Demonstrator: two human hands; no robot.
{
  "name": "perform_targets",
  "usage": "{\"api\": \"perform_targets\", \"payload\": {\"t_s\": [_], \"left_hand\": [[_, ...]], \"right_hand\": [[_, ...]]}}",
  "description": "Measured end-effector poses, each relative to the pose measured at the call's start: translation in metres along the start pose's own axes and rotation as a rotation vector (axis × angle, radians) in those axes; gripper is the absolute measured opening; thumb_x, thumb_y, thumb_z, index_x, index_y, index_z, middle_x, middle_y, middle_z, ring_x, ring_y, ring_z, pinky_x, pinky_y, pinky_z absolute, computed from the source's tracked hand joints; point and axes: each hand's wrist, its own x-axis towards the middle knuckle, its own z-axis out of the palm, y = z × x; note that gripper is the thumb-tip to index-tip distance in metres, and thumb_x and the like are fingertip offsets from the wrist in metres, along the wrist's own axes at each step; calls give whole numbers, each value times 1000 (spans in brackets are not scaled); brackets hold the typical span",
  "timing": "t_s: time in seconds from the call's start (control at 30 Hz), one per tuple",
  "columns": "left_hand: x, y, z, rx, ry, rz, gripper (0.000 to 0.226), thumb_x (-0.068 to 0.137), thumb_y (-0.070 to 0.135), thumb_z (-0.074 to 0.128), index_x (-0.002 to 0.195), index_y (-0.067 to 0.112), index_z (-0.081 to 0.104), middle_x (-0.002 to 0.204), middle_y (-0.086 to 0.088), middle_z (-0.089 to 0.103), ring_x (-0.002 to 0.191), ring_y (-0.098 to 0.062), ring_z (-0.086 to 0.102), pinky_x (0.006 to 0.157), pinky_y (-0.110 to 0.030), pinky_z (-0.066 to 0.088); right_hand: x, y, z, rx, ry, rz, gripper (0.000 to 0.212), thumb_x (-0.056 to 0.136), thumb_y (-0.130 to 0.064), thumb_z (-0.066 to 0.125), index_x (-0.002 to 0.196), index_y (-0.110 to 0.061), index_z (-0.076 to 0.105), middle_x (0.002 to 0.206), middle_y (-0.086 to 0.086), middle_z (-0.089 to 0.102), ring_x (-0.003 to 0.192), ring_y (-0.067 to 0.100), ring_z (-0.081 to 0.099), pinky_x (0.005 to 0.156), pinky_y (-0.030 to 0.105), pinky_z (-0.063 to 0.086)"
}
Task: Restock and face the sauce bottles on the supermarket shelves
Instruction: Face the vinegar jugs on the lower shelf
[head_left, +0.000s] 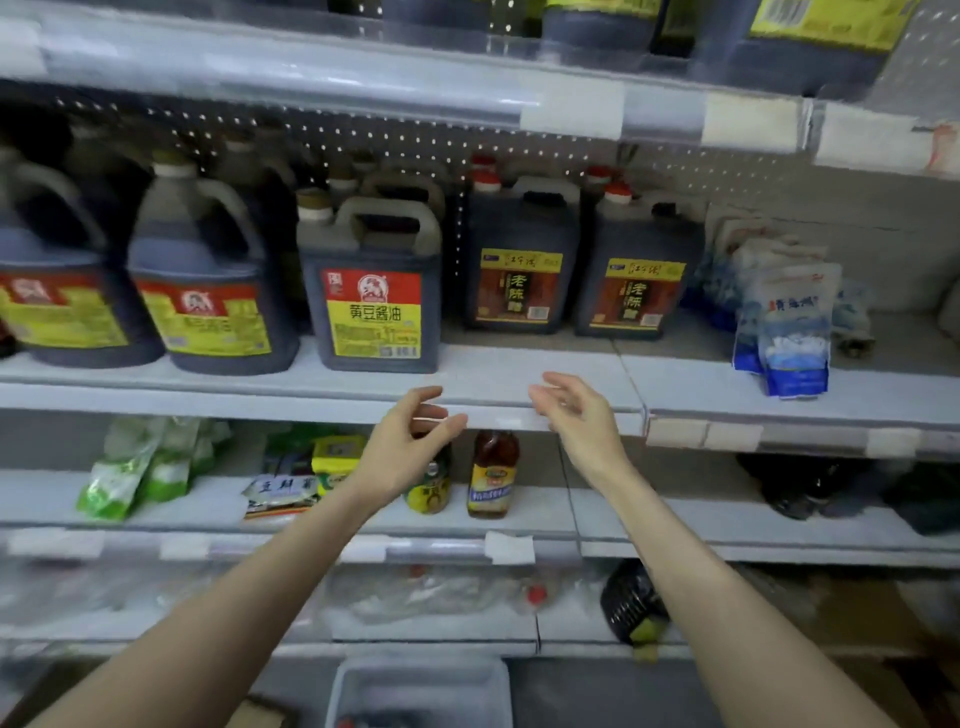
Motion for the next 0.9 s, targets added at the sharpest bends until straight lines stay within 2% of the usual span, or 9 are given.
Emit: {"api": "perform_targets", "payload": {"t_s": [0.13,0.17,0.27,0.4,0.5,0.57,0.67,0.8,0.9], "left_hand": [[-33,-53,-30,-18,51,-115,42,88,26,66,127,16,51,103,1,63,88,-3,60,75,-15,49],[-40,-68,-34,-24,61,-147,41,88,26,66,126,17,51,101,4,63,87,-1,59,77,-17,49],[-63,-119,-42,-33,87,-248,42,88,25,66,126,15,52,102,0,64,86,-1,60,69,-13,48],[-96,-194,-43,-20,116,-382,40,89,17,65,126,7,52,95,-3,63,78,0,60,66,-8,46],[-125,-252,-38,-24,105,-505,39,90,23,64,126,13,52,103,-5,65,88,-6,61,76,-13,48],[-144,-290,-33,-10,119,-578,38,91,22,63,125,12,53,105,-8,66,87,-7,61,81,-15,50],[-171,-346,-20,26,118,-677,35,91,21,63,122,8,55,98,-6,67,77,0,58,66,-4,45],[-197,-416,-6,32,130,-782,31,91,23,63,119,13,53,87,6,61,75,4,54,57,-1,40],[-213,-471,6,27,128,-850,37,92,22,61,126,8,53,88,7,60,75,2,56,56,-4,43]], "right_hand": [[-25,31,53,14,-91,108,21,89,-26,66,108,-17,62,102,7,70,96,20,67,88,33,52],[-31,42,66,9,-115,131,21,89,-26,66,108,-17,62,99,5,70,93,18,66,88,32,53],[-48,80,103,11,-202,207,16,91,-21,64,106,-15,61,89,-4,67,82,5,63,76,13,48],[-70,146,145,-41,-287,286,13,90,-23,65,102,-17,62,87,-6,68,82,7,64,79,20,48],[-91,203,174,-49,-347,360,8,90,-21,66,98,-20,63,88,-5,69,79,2,63,78,20,47],[-108,242,191,-62,-387,428,15,90,-24,65,104,-17,63,96,0,69,87,9,64,82,22,48],[-133,300,215,-103,-432,503,15,91,-26,64,103,-17,61,93,-1,67,89,13,62,80,21,45],[-159,374,243,-160,-479,562,20,92,-22,63,107,-10,62,89,-9,62,79,-5,55,67,3,41],[-172,428,264,-194,-500,592,29,92,-23,64,115,-4,62,94,-4,62,79,-4,54,64,0,39]]}}
